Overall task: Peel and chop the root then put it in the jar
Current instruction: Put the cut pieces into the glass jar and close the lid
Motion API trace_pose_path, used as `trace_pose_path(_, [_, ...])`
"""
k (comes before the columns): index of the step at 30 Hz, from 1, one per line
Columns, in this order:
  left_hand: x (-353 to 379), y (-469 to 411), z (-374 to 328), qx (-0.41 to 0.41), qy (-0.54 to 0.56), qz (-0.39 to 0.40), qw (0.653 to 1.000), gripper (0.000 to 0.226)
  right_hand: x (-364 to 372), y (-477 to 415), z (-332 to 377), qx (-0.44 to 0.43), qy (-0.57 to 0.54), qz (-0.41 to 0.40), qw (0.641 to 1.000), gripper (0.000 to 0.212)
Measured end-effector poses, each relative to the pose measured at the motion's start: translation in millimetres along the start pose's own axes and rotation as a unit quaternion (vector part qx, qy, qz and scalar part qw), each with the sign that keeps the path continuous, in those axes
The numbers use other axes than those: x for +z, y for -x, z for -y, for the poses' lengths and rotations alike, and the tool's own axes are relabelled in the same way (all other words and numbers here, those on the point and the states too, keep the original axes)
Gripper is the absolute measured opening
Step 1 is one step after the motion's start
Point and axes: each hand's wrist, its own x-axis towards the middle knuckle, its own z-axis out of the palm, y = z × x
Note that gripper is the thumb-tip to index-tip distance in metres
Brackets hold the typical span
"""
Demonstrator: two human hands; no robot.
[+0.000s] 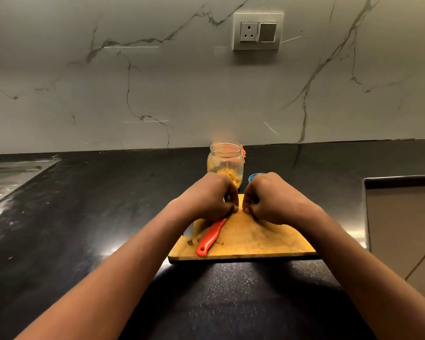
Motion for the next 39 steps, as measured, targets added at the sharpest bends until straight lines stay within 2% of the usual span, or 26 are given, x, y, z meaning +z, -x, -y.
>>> trace_pose_path(6, [5, 2, -7, 0.022, -0.062, 0.006, 0.998, 0.015, 7, 2, 9, -0.026, 0.06, -0.016, 0.998, 0.009])
trace_pose_path(12, [7, 2, -4, 0.04, -0.088, 0.001, 0.995, 0.024, 6, 3, 9, -0.037, 0.026, -0.008, 0.999, 0.013])
trace_pose_path(15, [-4, -2, 0, 0.043, -0.04, -0.079, 0.995, 0.012, 2, -1, 5, -0.044, -0.002, -0.032, 0.999, 0.003])
trace_pose_path(19, [-33, -16, 6, 0.063, 0.009, -0.232, 0.971, 0.014, -23, -19, 5, -0.08, -0.061, -0.141, 0.985, 0.008])
trace_pose_path(24, [-57, -46, 8, 0.021, -0.001, -0.293, 0.956, 0.017, -54, -67, 13, -0.083, -0.102, -0.219, 0.967, 0.013])
trace_pose_path(30, [-55, -63, 14, -0.025, -0.015, -0.297, 0.954, 0.018, -54, -102, 14, -0.07, -0.092, -0.206, 0.972, 0.007])
trace_pose_path(39, [-54, -63, 27, -0.036, -0.002, -0.277, 0.96, 0.016, -49, -109, 8, -0.063, -0.067, -0.176, 0.98, 0.008])
